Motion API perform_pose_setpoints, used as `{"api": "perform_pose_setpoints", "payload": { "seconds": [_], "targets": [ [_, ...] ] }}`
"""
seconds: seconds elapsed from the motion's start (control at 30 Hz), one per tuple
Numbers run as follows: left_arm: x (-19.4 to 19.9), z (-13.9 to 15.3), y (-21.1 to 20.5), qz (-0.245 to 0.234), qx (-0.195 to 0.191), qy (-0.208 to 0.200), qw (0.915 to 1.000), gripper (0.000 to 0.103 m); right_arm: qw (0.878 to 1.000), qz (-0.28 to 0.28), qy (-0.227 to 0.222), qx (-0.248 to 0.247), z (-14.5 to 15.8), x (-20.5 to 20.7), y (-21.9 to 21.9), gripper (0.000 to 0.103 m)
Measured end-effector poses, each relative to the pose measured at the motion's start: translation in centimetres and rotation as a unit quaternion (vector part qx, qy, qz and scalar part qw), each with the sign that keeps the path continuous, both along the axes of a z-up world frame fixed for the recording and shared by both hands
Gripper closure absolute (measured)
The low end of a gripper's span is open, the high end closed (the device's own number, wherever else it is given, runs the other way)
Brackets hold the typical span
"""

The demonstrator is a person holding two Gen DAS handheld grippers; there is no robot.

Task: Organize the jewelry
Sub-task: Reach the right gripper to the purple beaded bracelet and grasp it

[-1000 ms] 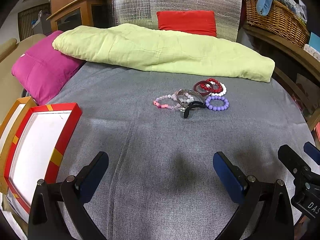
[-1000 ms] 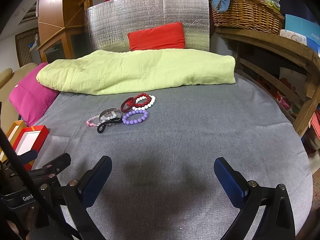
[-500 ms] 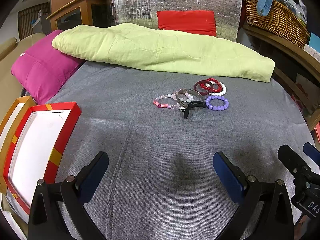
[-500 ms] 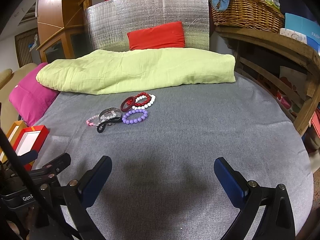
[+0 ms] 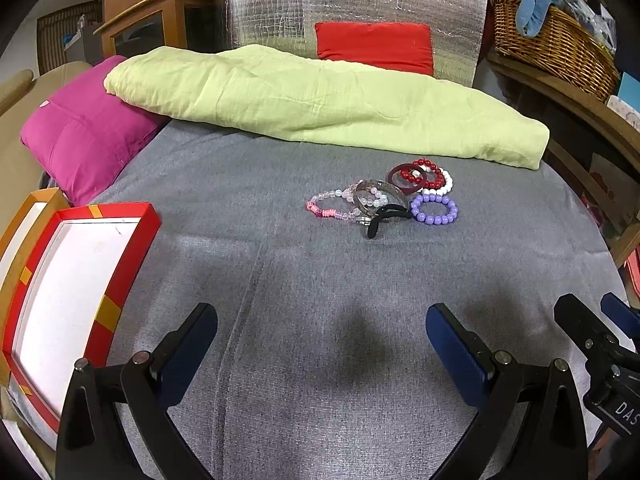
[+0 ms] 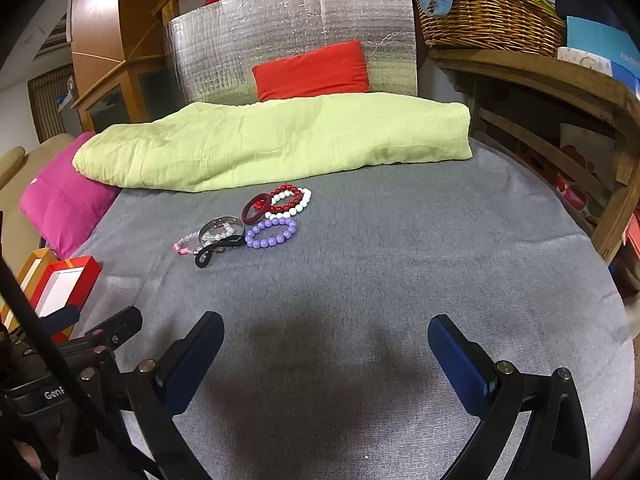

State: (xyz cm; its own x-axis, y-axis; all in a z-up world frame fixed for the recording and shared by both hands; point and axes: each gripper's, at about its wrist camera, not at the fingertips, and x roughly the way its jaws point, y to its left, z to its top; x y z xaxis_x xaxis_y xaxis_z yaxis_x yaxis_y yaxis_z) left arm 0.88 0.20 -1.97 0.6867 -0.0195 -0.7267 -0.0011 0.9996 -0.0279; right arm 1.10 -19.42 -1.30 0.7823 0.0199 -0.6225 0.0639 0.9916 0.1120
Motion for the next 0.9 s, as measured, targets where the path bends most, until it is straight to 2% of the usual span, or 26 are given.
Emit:
{"api": "perform_pose_setpoints", "payload": {
  "seconds": [0.2, 0.3, 0.47, 0.5, 0.57, 0.6, 0.63, 0.7, 0.9],
  "targets": [
    [0.0, 0.7, 1.5, 0.022, -0.019, -0.019, 0.9994, 0.000, 1.000, -0.004, -0.005, 0.004, 0.3, 0.1, -0.5, 0.000],
    [0.2, 1.0, 2.6, 0.039, -0.035, -0.024, 0.9983, 0.000, 1.000, 0.003, 0.002, 0.025, 0.6, 0.7, -0.8, 0.000],
    [0.7, 1.1, 3.4, 0.043, -0.057, -0.022, 0.9972, 0.000, 0.999, 0.023, 0.024, 0.035, 0.9, 3.5, -0.4, 0.000],
    [0.7, 1.2, 3.5, 0.042, -0.059, -0.024, 0.9971, 0.000, 0.999, 0.024, 0.035, 0.032, 0.8, 4.5, -0.2, 0.004],
    [0.8, 1.2, 3.8, 0.043, -0.064, -0.023, 0.9968, 0.000, 0.996, 0.032, 0.075, 0.035, 0.2, 7.2, -0.1, 0.021],
    [0.9, 1.2, 4.0, 0.042, -0.069, -0.023, 0.9965, 0.000, 0.994, 0.033, 0.098, 0.042, -0.2, 8.5, -0.1, 0.035],
    [0.9, 1.2, 4.2, 0.043, -0.072, -0.025, 0.9961, 0.000, 0.991, 0.031, 0.120, 0.047, -0.6, 10.0, 0.0, 0.040],
    [1.1, 1.1, 4.6, 0.045, -0.077, -0.022, 0.9958, 0.000, 0.988, 0.026, 0.146, 0.045, -1.2, 12.2, 0.3, 0.040],
    [1.8, 0.4, 5.6, 0.047, -0.096, -0.015, 0.9942, 0.000, 0.981, 0.011, 0.183, 0.055, -2.2, 17.5, 1.3, 0.040]
  ]
}}
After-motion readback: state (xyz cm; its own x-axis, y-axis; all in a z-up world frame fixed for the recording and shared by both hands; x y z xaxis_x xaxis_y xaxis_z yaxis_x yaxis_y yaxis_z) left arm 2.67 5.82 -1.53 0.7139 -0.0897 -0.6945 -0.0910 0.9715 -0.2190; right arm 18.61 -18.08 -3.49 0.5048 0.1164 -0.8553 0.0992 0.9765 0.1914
